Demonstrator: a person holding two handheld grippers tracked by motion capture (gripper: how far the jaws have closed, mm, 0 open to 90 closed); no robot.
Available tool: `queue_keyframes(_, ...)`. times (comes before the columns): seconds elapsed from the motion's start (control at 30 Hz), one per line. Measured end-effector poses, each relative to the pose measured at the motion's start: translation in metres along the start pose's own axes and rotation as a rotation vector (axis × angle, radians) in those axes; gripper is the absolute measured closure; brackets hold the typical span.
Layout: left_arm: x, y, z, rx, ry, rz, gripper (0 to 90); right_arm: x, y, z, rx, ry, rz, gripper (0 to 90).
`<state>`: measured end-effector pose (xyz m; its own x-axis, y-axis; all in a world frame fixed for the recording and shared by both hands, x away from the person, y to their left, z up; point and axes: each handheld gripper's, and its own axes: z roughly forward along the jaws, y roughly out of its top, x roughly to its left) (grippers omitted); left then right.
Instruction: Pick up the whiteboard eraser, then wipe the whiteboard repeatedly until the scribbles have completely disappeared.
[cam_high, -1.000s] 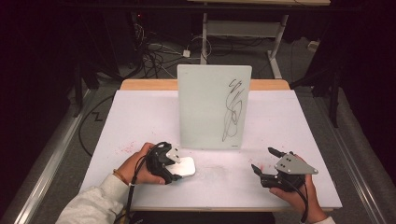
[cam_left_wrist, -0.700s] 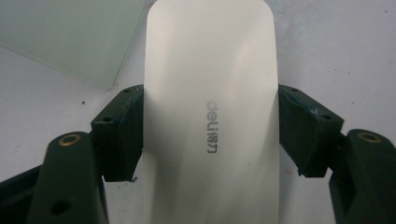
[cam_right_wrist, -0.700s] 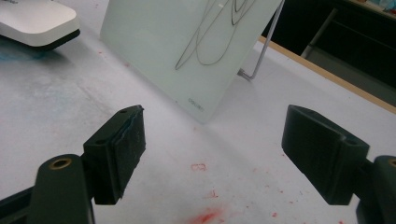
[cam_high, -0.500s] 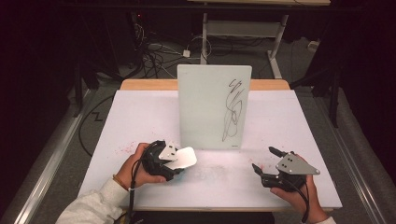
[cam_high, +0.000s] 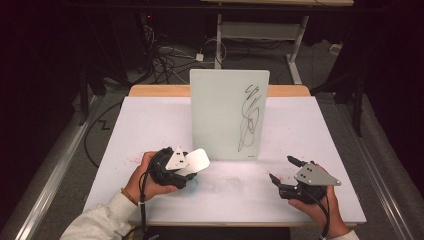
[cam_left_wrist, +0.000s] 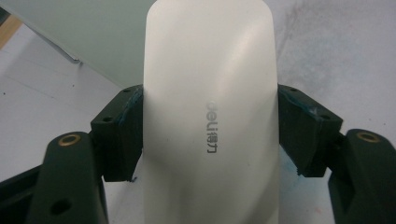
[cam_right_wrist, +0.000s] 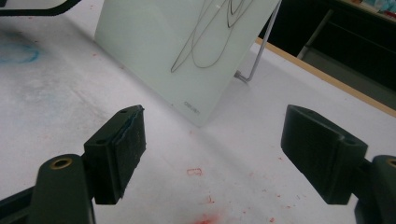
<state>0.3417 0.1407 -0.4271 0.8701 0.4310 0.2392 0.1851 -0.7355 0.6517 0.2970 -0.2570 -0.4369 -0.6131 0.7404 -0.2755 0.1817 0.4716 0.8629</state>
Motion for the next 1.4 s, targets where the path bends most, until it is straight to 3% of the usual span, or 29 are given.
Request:
queue_keyframes(0.17,0.0,0.002,-0.002,-0.027,0.016,-0.004,29.3,-0.001,0.001,0.001,-0.003,-0.004,0.001,22.4)
queue_keyframes(0.3,-0.002,0.009,-0.002,-0.063,0.068,-0.006,29.3,-0.001,0.002,0.003,-0.004,-0.009,-0.006,22.4)
queue_keyframes(0.53,-0.007,0.019,0.0,-0.104,0.122,0.007,29.3,-0.001,0.003,0.002,-0.01,-0.024,-0.009,22.4)
queue_keyframes(0.83,-0.015,0.037,0.007,-0.153,0.152,0.036,29.3,-0.001,0.004,0.003,-0.016,-0.026,-0.017,22.2)
queue_keyframes(0.97,-0.021,0.046,0.016,-0.132,0.182,0.074,29.3,-0.001,0.002,0.004,-0.008,-0.029,-0.012,22.2)
queue_keyframes(1.03,-0.03,0.054,0.027,-0.106,0.206,0.12,29.3,0.0,0.001,0.003,-0.004,-0.032,-0.017,22.2)
queue_keyframes(1.07,-0.03,0.054,0.027,-0.106,0.206,0.12,29.3,0.0,0.001,0.003,-0.004,-0.032,-0.017,22.2)
queue_keyframes(1.23,-0.04,0.067,0.047,-0.072,0.237,0.196,29.3,-0.001,-0.001,0.001,-0.002,-0.038,-0.017,22.0)
queue_keyframes(1.3,-0.045,0.072,0.061,-0.047,0.281,0.251,29.3,-0.001,-0.002,0.0,-0.001,-0.041,-0.013,22.0)
queue_keyframes(1.4,-0.047,0.075,0.07,-0.045,0.286,0.265,29.3,-0.001,-0.002,0.001,0.002,-0.036,-0.018,21.9)
